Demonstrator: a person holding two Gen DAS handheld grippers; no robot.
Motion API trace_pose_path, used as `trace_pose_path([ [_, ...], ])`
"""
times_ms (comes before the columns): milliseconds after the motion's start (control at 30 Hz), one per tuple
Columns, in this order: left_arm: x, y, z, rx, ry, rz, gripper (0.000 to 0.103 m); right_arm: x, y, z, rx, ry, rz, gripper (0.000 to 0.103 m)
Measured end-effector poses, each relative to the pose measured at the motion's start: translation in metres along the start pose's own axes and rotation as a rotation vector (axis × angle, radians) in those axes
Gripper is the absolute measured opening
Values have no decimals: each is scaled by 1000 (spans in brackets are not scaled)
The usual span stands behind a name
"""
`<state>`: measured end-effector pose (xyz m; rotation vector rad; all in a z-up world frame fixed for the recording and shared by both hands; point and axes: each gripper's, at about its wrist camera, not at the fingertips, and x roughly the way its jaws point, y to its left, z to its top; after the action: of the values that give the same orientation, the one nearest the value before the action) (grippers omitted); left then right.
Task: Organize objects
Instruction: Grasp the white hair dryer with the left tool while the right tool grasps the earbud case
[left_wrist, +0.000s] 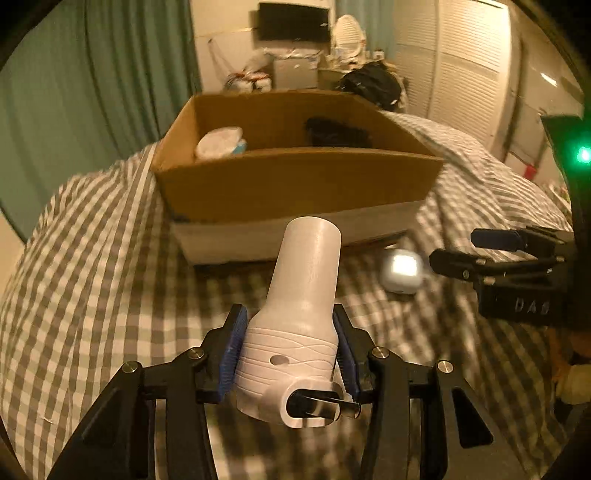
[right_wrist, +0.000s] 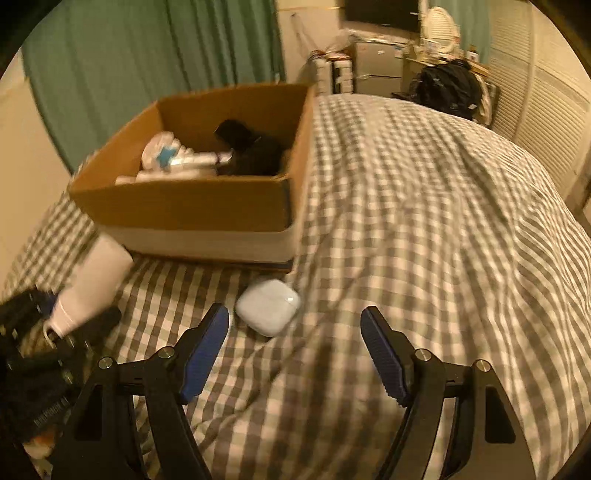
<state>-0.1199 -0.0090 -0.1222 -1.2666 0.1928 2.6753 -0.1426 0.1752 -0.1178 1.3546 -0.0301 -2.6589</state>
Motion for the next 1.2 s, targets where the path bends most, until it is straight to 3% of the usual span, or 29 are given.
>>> trace_pose_path([
  [300, 14, 12, -13, -31, 21, -7, 47, 71, 22, 6, -80, 130, -17, 74],
  [600, 15, 27, -16, -51, 35, -36, 47, 88, 17, 5, -55, 174, -12, 74],
  [700, 12, 28, -17, -57, 36, -34, 47, 85, 18, 2, -63, 173, -15, 61],
  [867, 5, 29, -20, -61, 27, -26, 47, 70, 29, -7, -114, 147, -56, 54],
  [967, -1, 29, -21, -63, 22, -6, 47, 52, 35, -12, -124, 109, -64, 35],
  [1000, -3, 30, -23, -68, 22, -4, 47, 45, 36, -14, -117, 94, -45, 25],
  [1067, -6, 35, -26, -76, 20, 0, 47, 36, 36, -18, -97, 93, -4, 24],
  [1200, -15, 46, -32, -102, 9, 16, 47, 28, 40, -21, -99, 80, -26, 24],
])
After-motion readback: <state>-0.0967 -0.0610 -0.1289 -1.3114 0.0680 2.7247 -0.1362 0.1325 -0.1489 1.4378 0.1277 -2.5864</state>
